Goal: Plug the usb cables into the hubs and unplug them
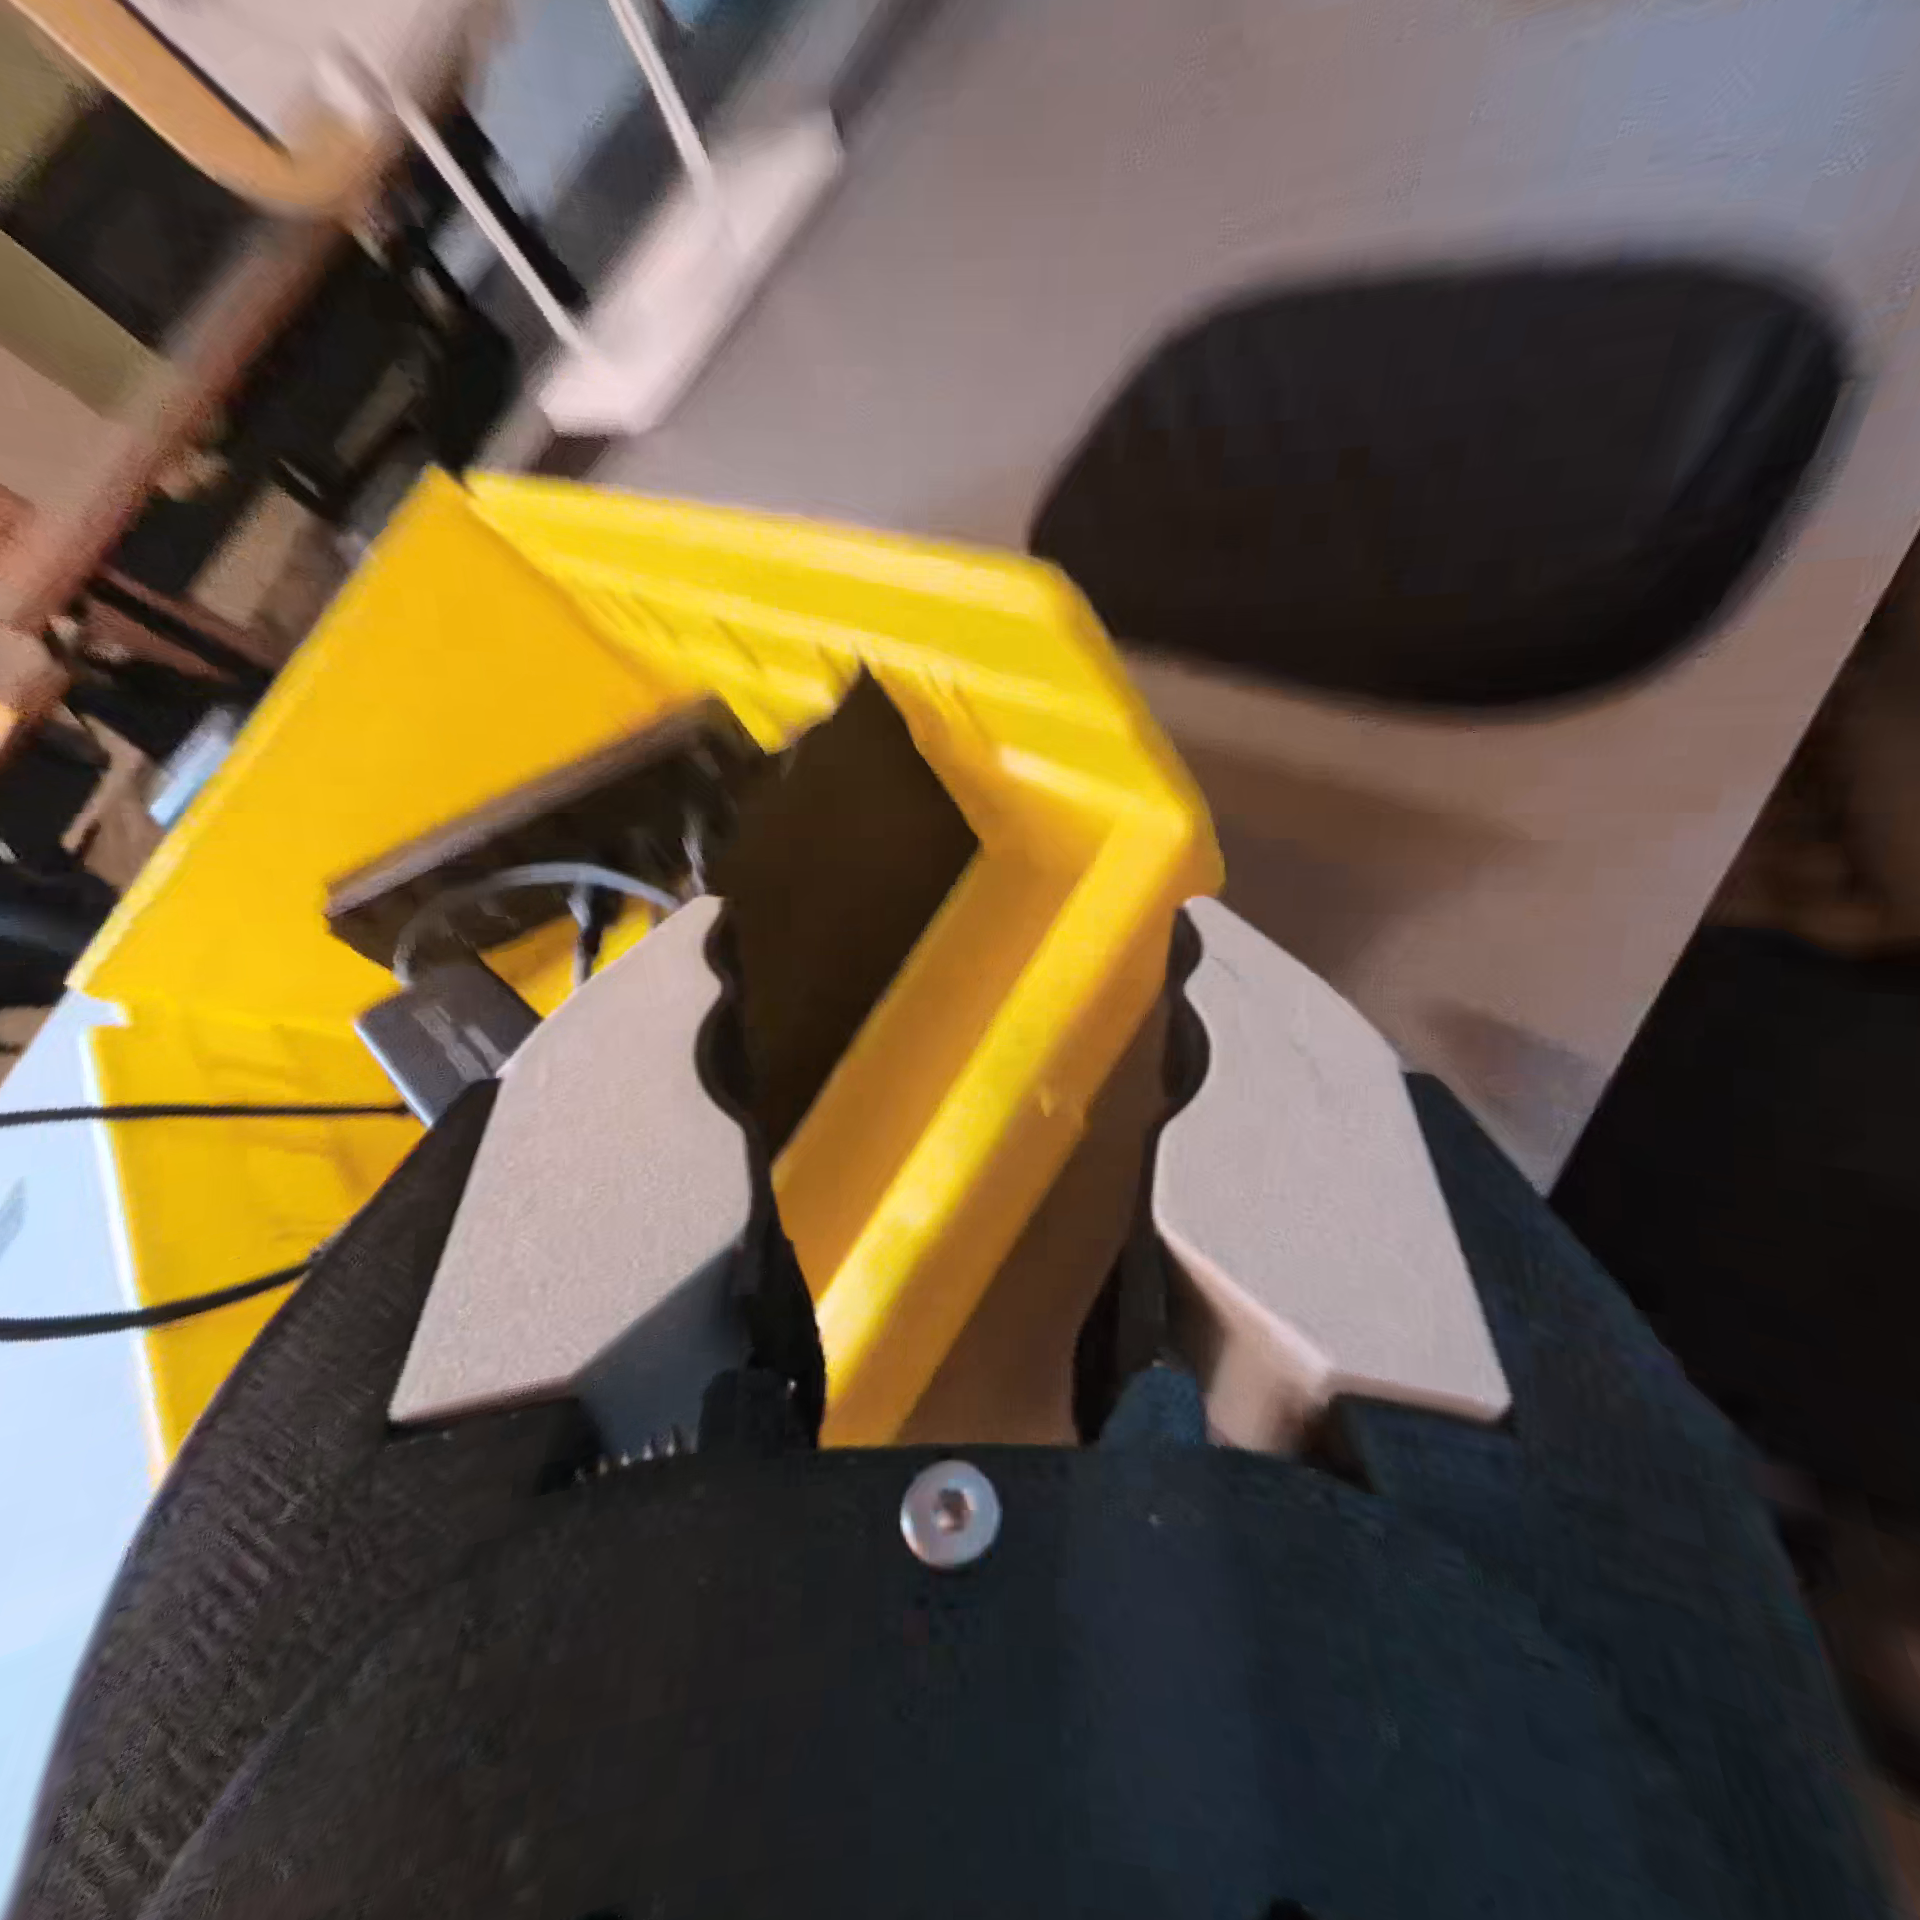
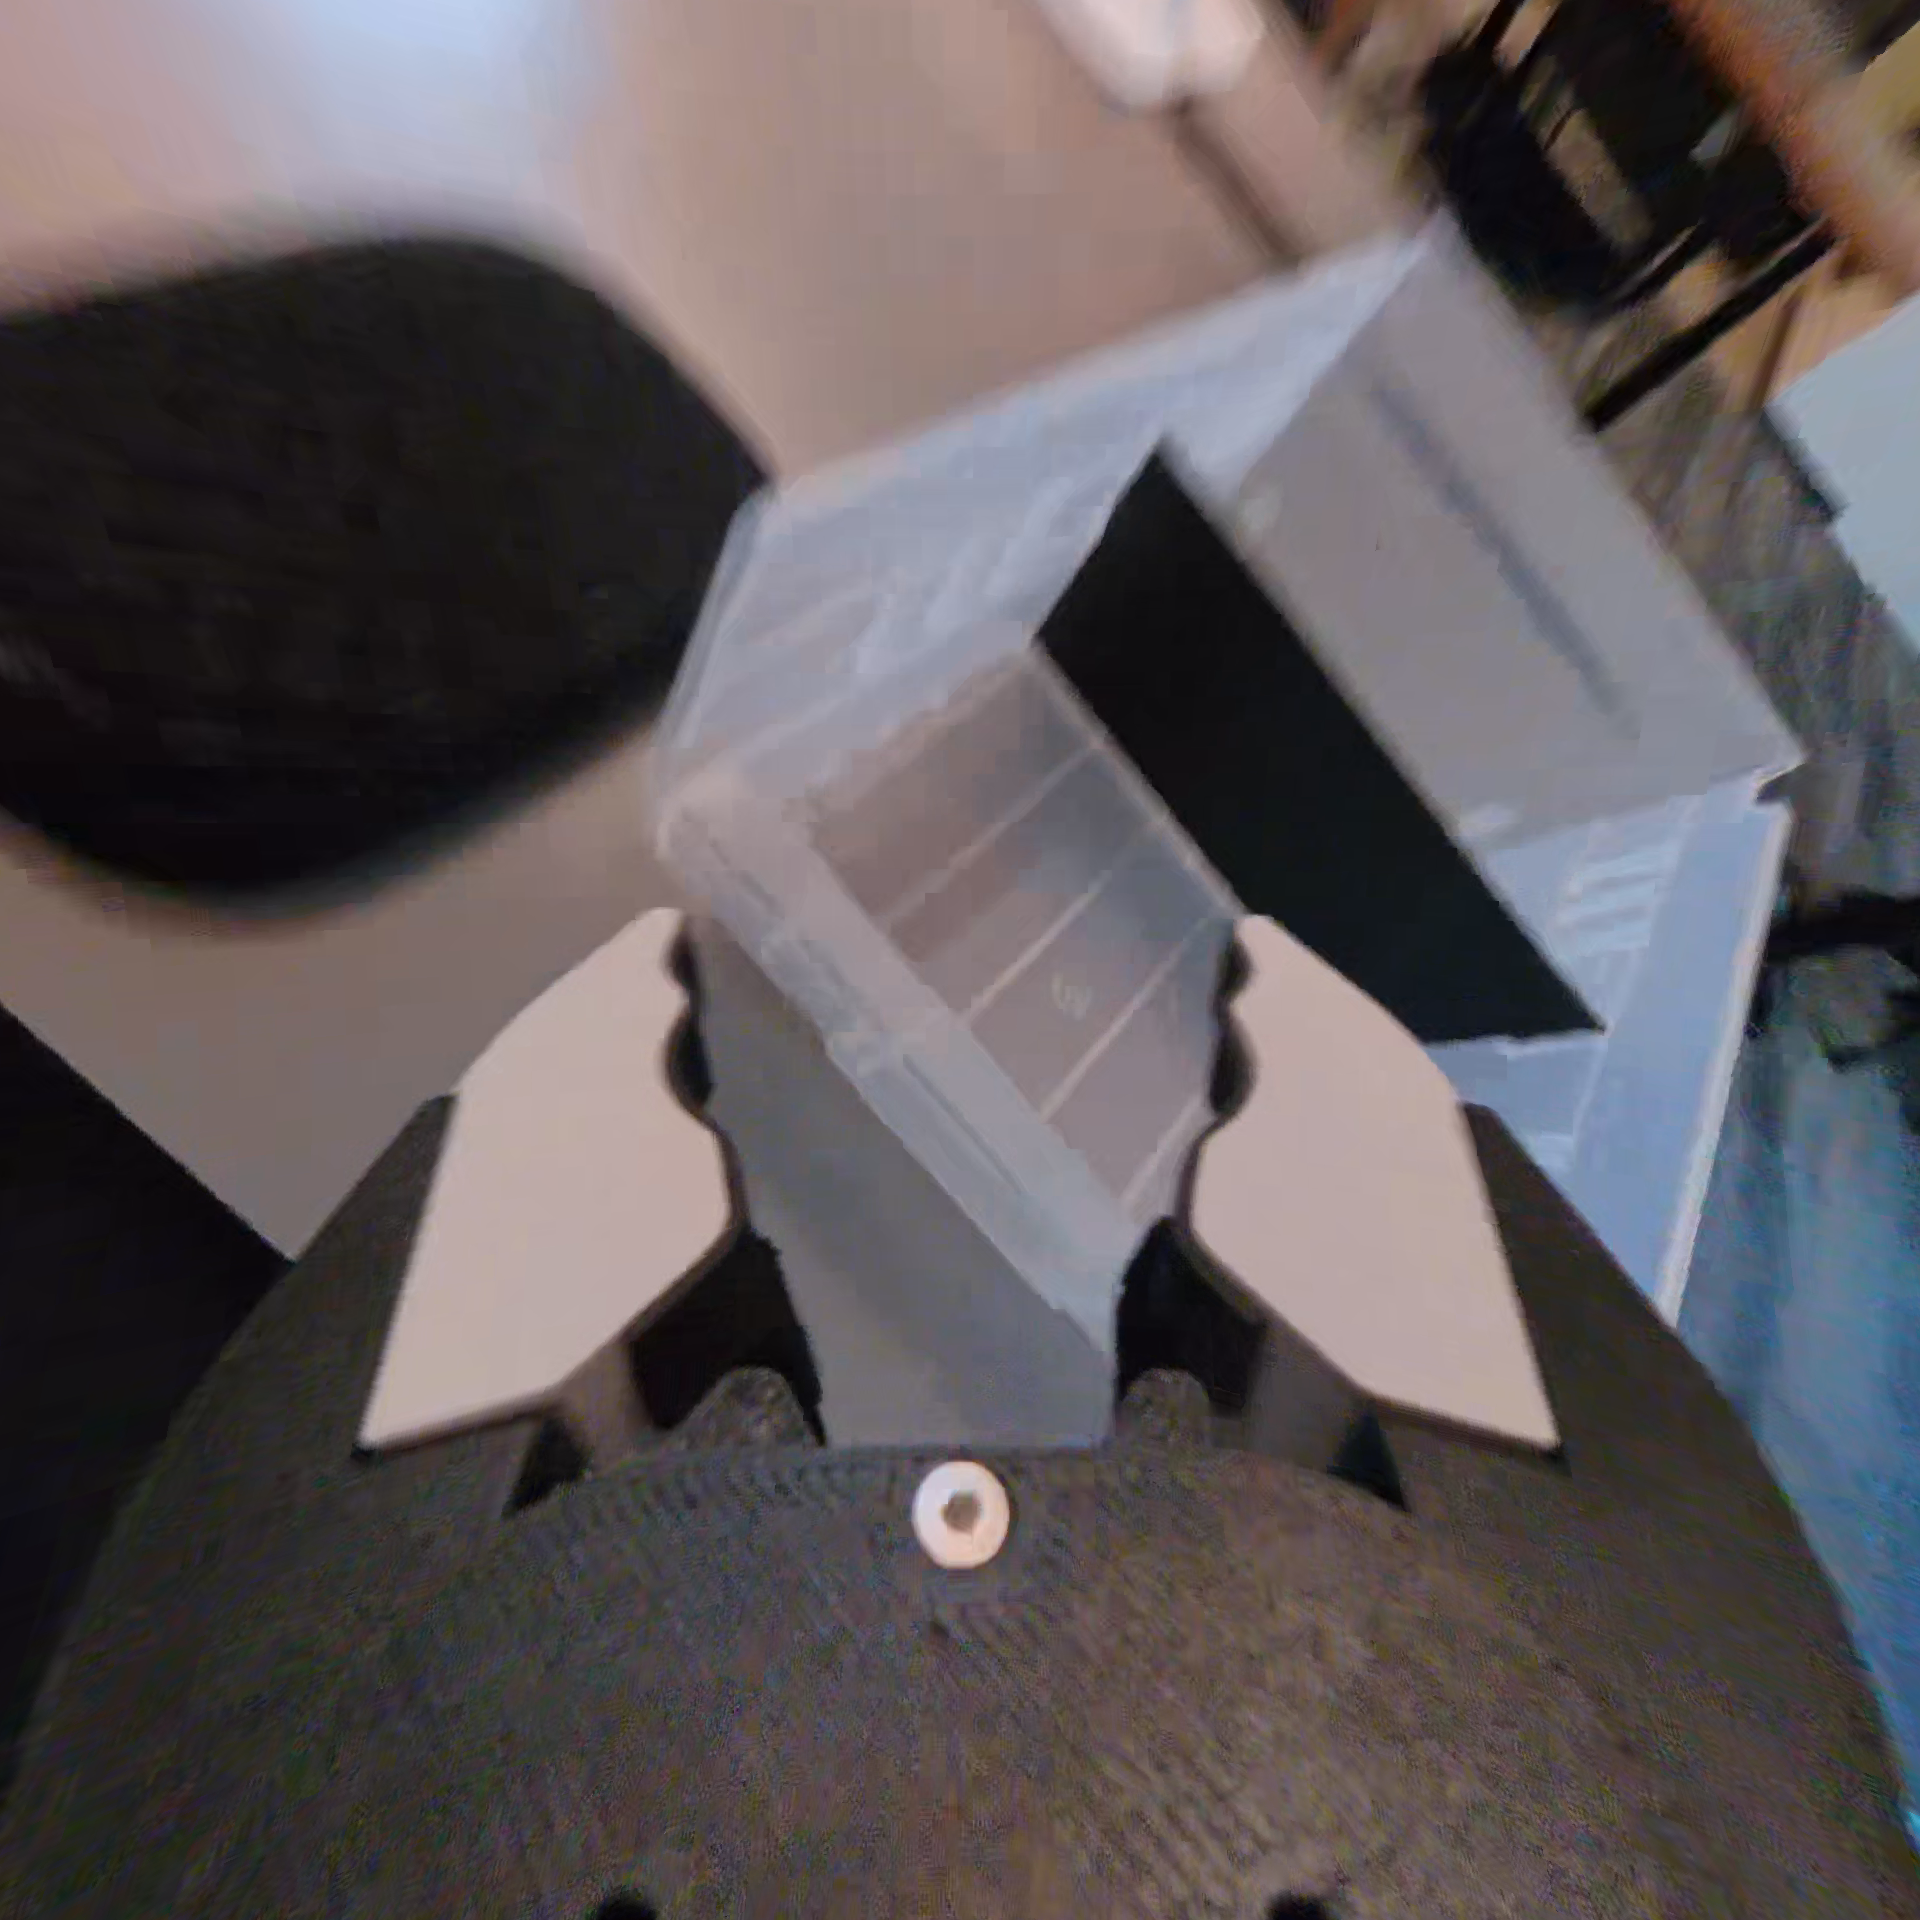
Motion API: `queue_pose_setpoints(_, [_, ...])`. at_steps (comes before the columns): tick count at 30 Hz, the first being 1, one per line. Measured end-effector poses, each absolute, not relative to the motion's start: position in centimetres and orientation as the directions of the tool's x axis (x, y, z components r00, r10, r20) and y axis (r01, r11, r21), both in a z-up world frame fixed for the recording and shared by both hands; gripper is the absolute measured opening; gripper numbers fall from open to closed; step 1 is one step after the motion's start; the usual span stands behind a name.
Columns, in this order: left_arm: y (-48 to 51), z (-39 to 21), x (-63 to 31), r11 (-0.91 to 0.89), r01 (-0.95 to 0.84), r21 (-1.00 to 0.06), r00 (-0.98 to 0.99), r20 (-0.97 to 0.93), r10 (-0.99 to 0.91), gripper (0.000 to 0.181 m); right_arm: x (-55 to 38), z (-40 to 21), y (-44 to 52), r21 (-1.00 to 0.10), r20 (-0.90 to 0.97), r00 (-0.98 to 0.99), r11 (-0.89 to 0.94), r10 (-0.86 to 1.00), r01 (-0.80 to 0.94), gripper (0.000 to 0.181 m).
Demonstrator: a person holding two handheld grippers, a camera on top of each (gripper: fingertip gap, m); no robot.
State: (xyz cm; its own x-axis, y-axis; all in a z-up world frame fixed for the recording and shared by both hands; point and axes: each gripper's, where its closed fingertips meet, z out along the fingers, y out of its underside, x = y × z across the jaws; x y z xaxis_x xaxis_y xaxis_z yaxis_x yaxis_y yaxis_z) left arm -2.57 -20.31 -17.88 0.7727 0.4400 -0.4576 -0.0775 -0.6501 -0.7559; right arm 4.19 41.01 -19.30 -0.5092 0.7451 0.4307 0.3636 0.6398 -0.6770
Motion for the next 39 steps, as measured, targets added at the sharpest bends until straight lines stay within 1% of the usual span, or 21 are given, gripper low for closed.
queue_pose_setpoints(1, [-19.8, -15.7, -2.5, -0.559, -0.108, -0.822, 0.760, -0.431, 0.486, 0.083, 3.8, -17.3, 40.3, -0.771, 0.397, -0.475, 0.566, 0.785, 0.291, 0.123])
queue_pose_setpoints(2, [-19.4, -13.5, -2.6, -0.461, -0.138, -0.877, 0.745, -0.398, 0.535, 0.090, 3.3, -15.0, 39.7, -0.854, 0.369, -0.431, 0.483, 0.823, 0.191, 0.145])
queue_pose_setpoints(3, [-19.3, -11.4, -3.0, -0.366, -0.150, -0.918, 0.726, -0.354, 0.590, 0.099, 3.1, -12.5, 39.2, -0.906, 0.356, -0.398, 0.416, 0.846, 0.074, 0.146])
queue_pose_setpoints(5, [-19.3, -8.7, -3.8, -0.251, -0.133, -0.959, 0.708, -0.269, 0.653, 0.118, 3.2, -8.5, 38.0, -0.930, 0.367, -0.359, 0.340, 0.858, -0.137, 0.146])
queue_pose_setpoints(7, [-19.8, -7.7, -5.6, -0.253, -0.094, -0.963, 0.656, -0.251, 0.711, 0.124, 3.6, -6.2, 37.2, -0.923, 0.367, -0.341, 0.295, 0.865, -0.246, 0.145])
queue_pose_setpoints(9, [-21.3, -8.2, -8.2, -0.346, -0.002, -0.938, 0.575, -0.284, 0.767, 0.124, 3.9, -5.2, 36.3, -0.917, 0.366, -0.347, 0.272, 0.864, -0.291, 0.146])
queue_pose_setpoints(11, [-23.2, -9.9, -10.8, -0.430, 0.190, -0.883, 0.516, -0.282, 0.809, 0.119, 4.1, -4.7, 35.4, -0.913, 0.371, -0.368, 0.262, 0.853, -0.314, 0.146])
queue_pose_setpoints(14, [-24.9, -12.5, -13.8, -0.421, 0.490, -0.763, 0.488, -0.160, 0.858, 0.098, 4.6, -3.5, 34.4, -0.892, 0.400, -0.365, 0.266, 0.840, -0.367, 0.146])
queue_pose_setpoints(15, [-25.9, -13.7, -14.7, -0.432, 0.574, -0.696, 0.464, -0.159, 0.872, 0.092, 4.8, -3.2, 34.1, -0.884, 0.410, -0.366, 0.266, 0.835, -0.384, 0.146])
queue_pose_setpoints(17, [-27.7, -16.1, -15.8, -0.469, 0.708, -0.527, 0.453, -0.170, 0.875, 0.089, 5.1, -2.8, 33.7, -0.872, 0.428, -0.359, 0.275, 0.829, -0.405, 0.146])
queue_pose_setpoints(19, [-28.3, -18.0, -16.5, -0.497, 0.767, -0.405, 0.472, -0.168, 0.865, 0.085, 5.0, -3.0, 33.7, -0.866, 0.444, -0.353, 0.294, 0.824, -0.403, 0.146])
queue_pose_setpoints(21, [-29.0, -19.2, -17.4, -0.518, 0.793, -0.322, 0.478, -0.198, 0.856, 0.078, 4.6, -3.6, 33.9, -0.869, 0.453, -0.347, 0.319, 0.821, -0.379, 0.146])
queue_pose_setpoints(23, [-29.0, -20.4, -18.0, -0.494, 0.823, -0.279, 0.470, -0.154, 0.869, 0.071, 4.2, -4.3, 34.0, -0.874, 0.456, -0.352, 0.337, 0.818, -0.349, 0.146])
queue_pose_setpoints(26, [-29.2, -22.4, -17.3, -0.474, 0.863, -0.178, 0.469, -0.072, 0.880, 0.068, 3.8, -5.1, 34.0, -0.877, 0.461, -0.359, 0.356, 0.812, -0.323, 0.146])
queue_pose_setpoints(27, [-29.0, -22.8, -17.1, -0.470, 0.867, -0.168, 0.469, -0.050, 0.882, 0.065, 3.7, -5.1, 34.0, -0.875, 0.466, -0.358, 0.360, 0.809, -0.324, 0.146])
queue_pose_setpoints(28, [-28.8, -23.1, -17.0, -0.477, 0.863, -0.166, 0.477, -0.042, 0.878, 0.059, 3.7, -5.2, 33.9, -0.873, 0.468, -0.358, 0.362, 0.808, -0.327, 0.146])
queue_pose_setpoints(30, [-28.8, -23.0, -17.0, -0.501, 0.846, -0.182, 0.494, -0.089, 0.865, 0.057, 3.7, -5.2, 33.8, -0.873, 0.469, -0.361, 0.360, 0.806, -0.330, 0.146])
queue_pose_setpoints(35, [-28.4, -20.6, -17.2, -0.558, 0.766, -0.318, 0.505, -0.238, 0.830, 0.049, 3.3, -6.0, 33.3, -0.880, 0.465, -0.389, 0.366, 0.795, -0.304, 0.145])
queue_pose_setpoints(39, [-27.9, -18.2, -16.8, -0.626, 0.679, -0.385, 0.503, -0.377, 0.778, 0.043, 3.1, -6.5, 32.6, -0.880, 0.470, -0.415, 0.375, 0.779, -0.292, 0.145])
